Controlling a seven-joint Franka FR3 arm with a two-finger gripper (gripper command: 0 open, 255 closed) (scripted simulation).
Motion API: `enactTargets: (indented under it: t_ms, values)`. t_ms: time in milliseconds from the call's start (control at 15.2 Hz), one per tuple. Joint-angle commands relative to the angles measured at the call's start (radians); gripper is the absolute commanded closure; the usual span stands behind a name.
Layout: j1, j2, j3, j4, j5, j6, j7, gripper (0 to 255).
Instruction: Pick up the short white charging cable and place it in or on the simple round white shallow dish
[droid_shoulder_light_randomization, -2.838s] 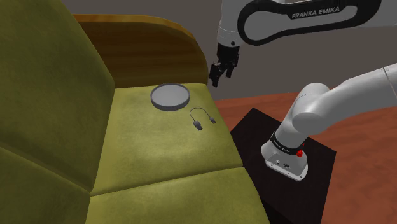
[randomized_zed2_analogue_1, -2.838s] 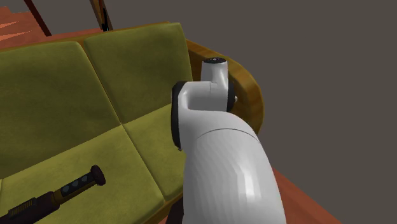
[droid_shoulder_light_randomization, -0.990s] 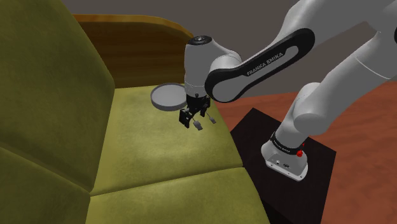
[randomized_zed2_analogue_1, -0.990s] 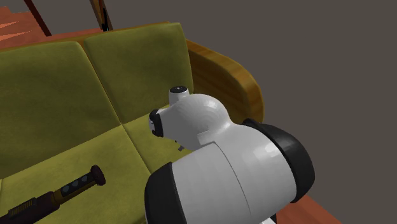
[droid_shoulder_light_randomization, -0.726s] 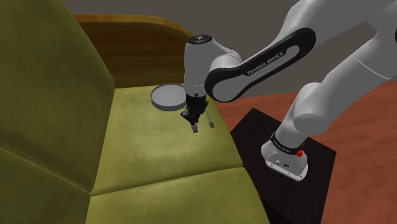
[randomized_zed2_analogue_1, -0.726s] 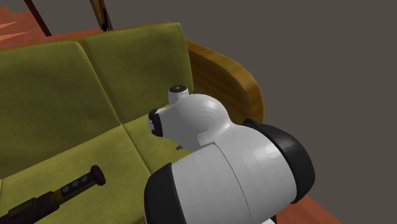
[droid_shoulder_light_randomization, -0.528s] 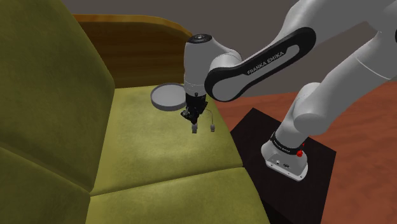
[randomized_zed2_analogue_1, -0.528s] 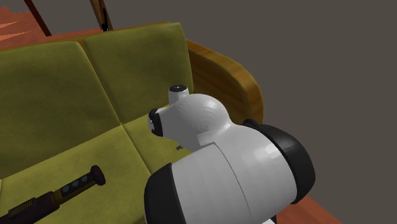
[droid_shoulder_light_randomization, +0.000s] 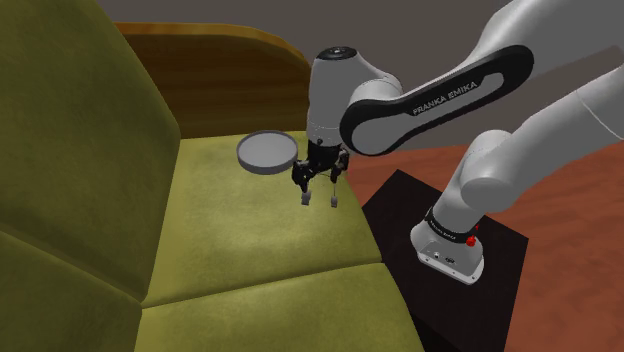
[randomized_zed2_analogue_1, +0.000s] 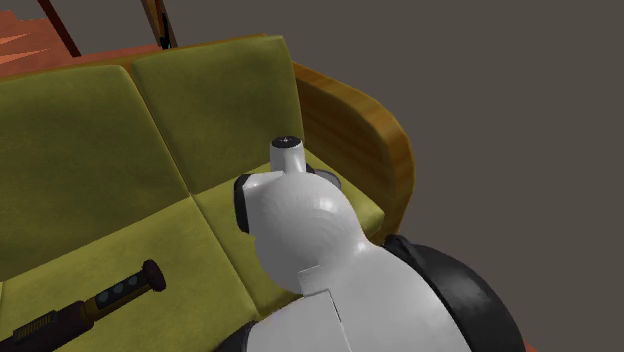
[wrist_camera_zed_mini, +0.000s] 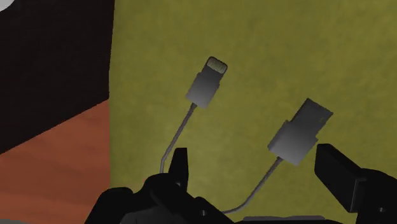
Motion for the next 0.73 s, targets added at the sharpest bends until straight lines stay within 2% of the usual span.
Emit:
enactTargets:
  t_ms: [0,132,660]
  values:
    - [-0.010,-0.119,0.014,-0.058,0.063,-0.051,0.202,0]
    - [-0.015,-0.238,0.041,-0.105,0.125,-0.114,0.399,0]
    - [-0.021,-0.160,0.085,-0.162,0.148,0.021,0.398,0]
